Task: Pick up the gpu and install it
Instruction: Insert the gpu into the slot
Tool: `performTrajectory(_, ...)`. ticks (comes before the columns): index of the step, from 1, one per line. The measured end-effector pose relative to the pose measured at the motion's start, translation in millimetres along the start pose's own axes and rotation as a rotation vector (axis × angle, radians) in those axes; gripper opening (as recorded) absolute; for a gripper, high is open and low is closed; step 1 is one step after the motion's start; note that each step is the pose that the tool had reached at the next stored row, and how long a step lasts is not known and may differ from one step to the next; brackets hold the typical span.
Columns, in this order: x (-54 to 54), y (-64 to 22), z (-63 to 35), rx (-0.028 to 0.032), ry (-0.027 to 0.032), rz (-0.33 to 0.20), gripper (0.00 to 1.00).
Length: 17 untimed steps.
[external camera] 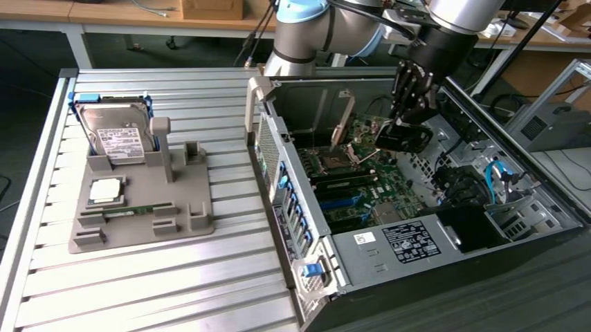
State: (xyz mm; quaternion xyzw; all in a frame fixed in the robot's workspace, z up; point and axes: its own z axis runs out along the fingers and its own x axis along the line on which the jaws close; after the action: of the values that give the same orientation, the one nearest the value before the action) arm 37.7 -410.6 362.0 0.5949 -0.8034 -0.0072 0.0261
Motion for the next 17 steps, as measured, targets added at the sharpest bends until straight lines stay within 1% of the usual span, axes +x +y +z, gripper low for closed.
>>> performTrajectory(17,0.0,0.0,0.0,0.0038,0.0049,-0.114,0.27)
